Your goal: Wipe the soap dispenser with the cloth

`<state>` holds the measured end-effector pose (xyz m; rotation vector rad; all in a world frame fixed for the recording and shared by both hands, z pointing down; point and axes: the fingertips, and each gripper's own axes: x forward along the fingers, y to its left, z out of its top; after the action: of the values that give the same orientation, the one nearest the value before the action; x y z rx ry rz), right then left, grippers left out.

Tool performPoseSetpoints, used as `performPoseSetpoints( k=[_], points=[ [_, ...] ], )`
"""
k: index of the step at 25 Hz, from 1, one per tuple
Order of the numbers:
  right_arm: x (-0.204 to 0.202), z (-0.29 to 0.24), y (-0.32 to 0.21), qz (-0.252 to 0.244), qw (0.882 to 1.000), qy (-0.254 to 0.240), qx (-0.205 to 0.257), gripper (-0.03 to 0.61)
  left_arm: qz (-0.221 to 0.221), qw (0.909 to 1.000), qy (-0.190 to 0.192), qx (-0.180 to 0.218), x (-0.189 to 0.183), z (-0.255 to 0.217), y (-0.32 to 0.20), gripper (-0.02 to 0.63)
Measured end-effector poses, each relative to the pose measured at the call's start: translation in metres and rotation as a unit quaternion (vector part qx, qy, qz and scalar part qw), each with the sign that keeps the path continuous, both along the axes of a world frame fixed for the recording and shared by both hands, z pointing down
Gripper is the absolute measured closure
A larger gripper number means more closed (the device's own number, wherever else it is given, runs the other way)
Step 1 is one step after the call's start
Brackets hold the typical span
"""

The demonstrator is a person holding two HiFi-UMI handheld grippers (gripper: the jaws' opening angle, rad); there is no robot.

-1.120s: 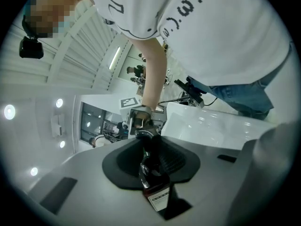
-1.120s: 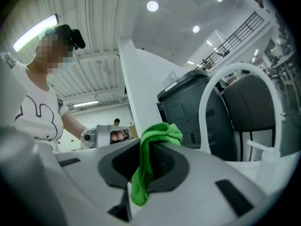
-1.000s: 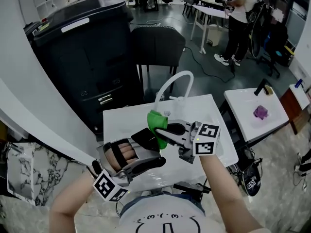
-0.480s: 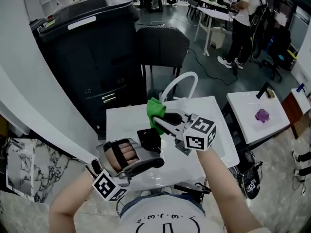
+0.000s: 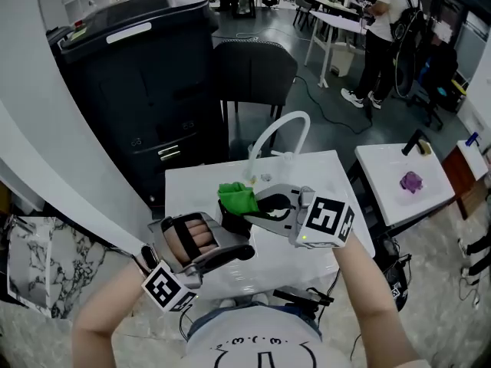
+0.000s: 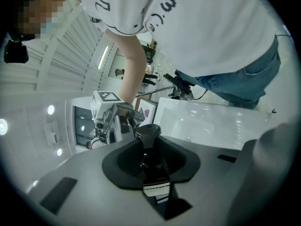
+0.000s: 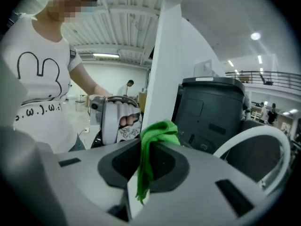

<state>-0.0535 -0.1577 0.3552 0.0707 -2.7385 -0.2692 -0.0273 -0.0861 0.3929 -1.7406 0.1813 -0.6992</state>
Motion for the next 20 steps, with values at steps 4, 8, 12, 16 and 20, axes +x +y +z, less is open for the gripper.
performPoseSetpoints(
  k=[4,8,12,16,20],
  points=[
    [0.0,0.009,0.006,-0.019,0.999,0.036,0.0,0.531,0.001,1.0,0.001,-0.004,0.005,0.005,0.003,0.511],
    [-0.002,0.017,0.002,-0.023,0.998,0.052,-0.013,0.531,0.003,1.0,-0.004,-0.007,0.007,0.01,0.005,0.511],
    [-0.011,0.023,-0.018,0.0,0.998,0.039,-0.047,0.531,-0.002,1.0,-0.007,0.001,0.007,0.009,0.004,0.511],
    [-0.023,0.031,-0.037,0.02,0.997,0.046,-0.058,0.531,-0.007,0.9999,-0.012,0.004,0.004,0.01,0.003,0.509],
    [-0.028,0.039,-0.049,0.035,0.996,0.055,-0.063,0.531,-0.012,0.9998,-0.013,0.003,0.004,0.011,0.003,0.509]
  ],
)
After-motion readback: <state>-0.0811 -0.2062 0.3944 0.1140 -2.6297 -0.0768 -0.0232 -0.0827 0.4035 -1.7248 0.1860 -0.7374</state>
